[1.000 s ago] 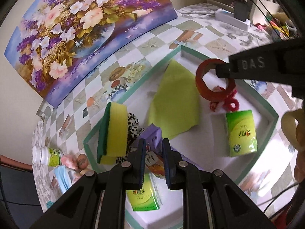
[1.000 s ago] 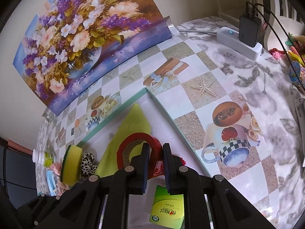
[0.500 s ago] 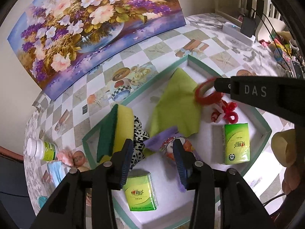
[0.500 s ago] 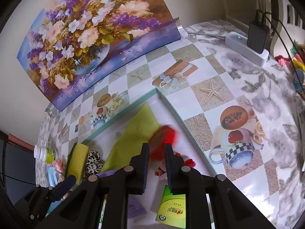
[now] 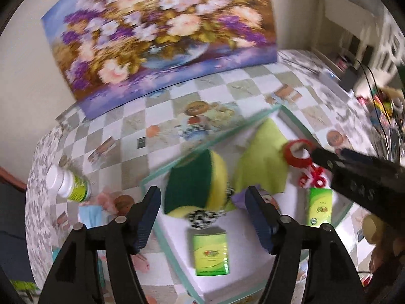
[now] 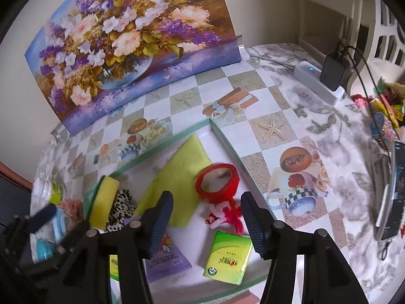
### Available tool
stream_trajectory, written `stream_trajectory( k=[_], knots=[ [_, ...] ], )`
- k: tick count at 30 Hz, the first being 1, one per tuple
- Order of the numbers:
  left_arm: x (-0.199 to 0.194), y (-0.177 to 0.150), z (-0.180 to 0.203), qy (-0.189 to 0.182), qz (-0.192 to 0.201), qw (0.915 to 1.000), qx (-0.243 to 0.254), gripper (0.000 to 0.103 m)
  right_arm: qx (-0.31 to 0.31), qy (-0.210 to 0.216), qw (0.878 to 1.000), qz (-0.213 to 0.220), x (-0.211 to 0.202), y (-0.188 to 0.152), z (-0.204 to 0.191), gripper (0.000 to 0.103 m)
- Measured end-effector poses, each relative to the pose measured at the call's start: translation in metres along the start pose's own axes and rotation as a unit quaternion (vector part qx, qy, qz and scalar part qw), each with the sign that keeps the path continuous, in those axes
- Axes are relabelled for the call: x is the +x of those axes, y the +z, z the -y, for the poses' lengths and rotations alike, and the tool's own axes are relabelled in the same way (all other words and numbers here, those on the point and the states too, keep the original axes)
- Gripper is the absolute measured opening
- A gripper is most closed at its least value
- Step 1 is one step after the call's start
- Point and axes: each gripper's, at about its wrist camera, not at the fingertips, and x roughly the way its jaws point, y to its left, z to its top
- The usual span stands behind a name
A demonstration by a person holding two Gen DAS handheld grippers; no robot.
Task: Organize soft objects
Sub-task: 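Move both grippers back toward the blue mask and pink cloth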
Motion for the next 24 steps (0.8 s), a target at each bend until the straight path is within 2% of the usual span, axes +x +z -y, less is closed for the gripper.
stream_trajectory(
  k=[2, 8, 17, 19, 21, 22, 23, 24],
  knots=[
    [0.003, -0.001, -0.015, -0.001, -0.006, 0.9997, -0.023, 0.070, -0.010, -0.011, 1.000, -0.005, 0.001, -0.003, -0.005, 0.068],
    [0.016, -0.007, -0.049, 0.000, -0.027, 0.9970, -0.073, 0.070, -0.043, -0.037, 0.998, -0.015, 0.005, -0.014, -0.025, 0.073],
    [0.027, -0.021, -0.103, -0.005, -0.047, 0.9869, -0.154, 0.070, -0.092, -0.065, 0.994, -0.007, 0.005, -0.029, -0.052, 0.088],
    [0.027, -0.023, -0.110, -0.005, -0.047, 0.9858, -0.161, 0.070, -0.096, -0.070, 0.993, -0.003, 0.004, -0.031, -0.056, 0.092],
    [0.027, -0.025, -0.116, -0.003, -0.047, 0.9849, -0.166, 0.071, -0.100, -0.071, 0.992, 0.001, 0.003, -0.032, -0.060, 0.102],
    [0.027, -0.025, -0.119, -0.001, -0.048, 0.9844, -0.169, 0.074, -0.101, -0.070, 0.992, 0.003, 0.002, -0.033, -0.062, 0.103],
    [0.028, -0.026, -0.123, 0.001, -0.048, 0.9839, -0.172, 0.082, -0.102, -0.068, 0.992, 0.004, 0.001, -0.034, -0.065, 0.103],
    [0.028, -0.027, -0.125, 0.002, -0.048, 0.9835, -0.175, 0.085, -0.103, -0.066, 0.992, 0.005, 0.000, -0.034, -0.067, 0.103]
  ],
)
